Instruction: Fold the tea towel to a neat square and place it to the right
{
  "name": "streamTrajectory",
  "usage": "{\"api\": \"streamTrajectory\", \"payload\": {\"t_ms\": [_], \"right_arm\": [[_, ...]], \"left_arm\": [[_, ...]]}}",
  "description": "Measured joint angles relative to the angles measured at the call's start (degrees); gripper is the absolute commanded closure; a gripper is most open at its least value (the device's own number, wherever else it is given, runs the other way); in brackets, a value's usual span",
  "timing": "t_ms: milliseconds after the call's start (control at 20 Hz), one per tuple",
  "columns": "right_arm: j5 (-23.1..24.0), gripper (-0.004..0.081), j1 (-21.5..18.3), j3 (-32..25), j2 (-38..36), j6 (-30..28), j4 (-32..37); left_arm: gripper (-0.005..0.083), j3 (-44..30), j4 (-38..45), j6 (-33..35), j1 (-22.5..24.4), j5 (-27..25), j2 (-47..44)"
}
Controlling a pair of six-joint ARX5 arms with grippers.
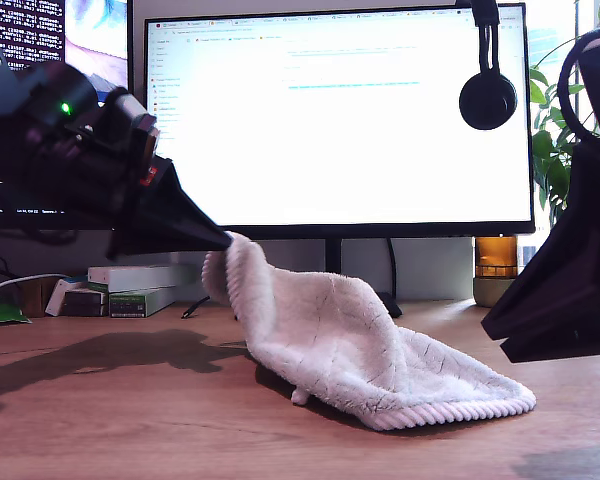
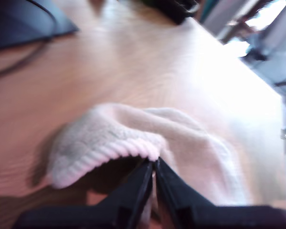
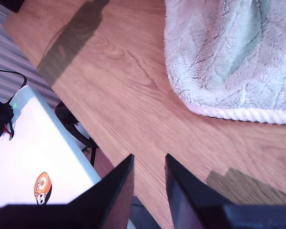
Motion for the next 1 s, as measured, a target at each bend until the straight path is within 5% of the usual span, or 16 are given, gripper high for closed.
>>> {"api": "streamTrajectory", "payload": {"t_ms": [250, 400, 600, 800, 1000], "right_arm": [[0.02, 0.0553, 0.00, 0.00, 0.00, 0.00, 0.24], [0.04, 0.0553, 0.00, 0.00, 0.00, 0.02, 0.44], [0.02, 0.0553, 0.02, 0.00, 0.00, 0.02, 0.44], [0.04, 0.0553, 0.37, 0.00, 0.00, 0.02, 0.44], [3.61, 0.0553, 0.37, 0.00, 0.00, -0.04, 0.48]], "left_arm": [[0.0775, 0.02, -7.87, 6.51, -0.20, -6.14, -1.66], [0.0530, 0.00, -10.14, 8.07, -1.62, -9.01, -1.64], [0.0461, 0.00, -10.62, 10.08, -2.51, -15.89, -1.64], [0.0565, 0.02, -13.46, 12.20, -2.43, -20.61, -1.64], [0.0794, 0.00, -19.45, 16.04, -2.49, -21.70, -1.64]]}}
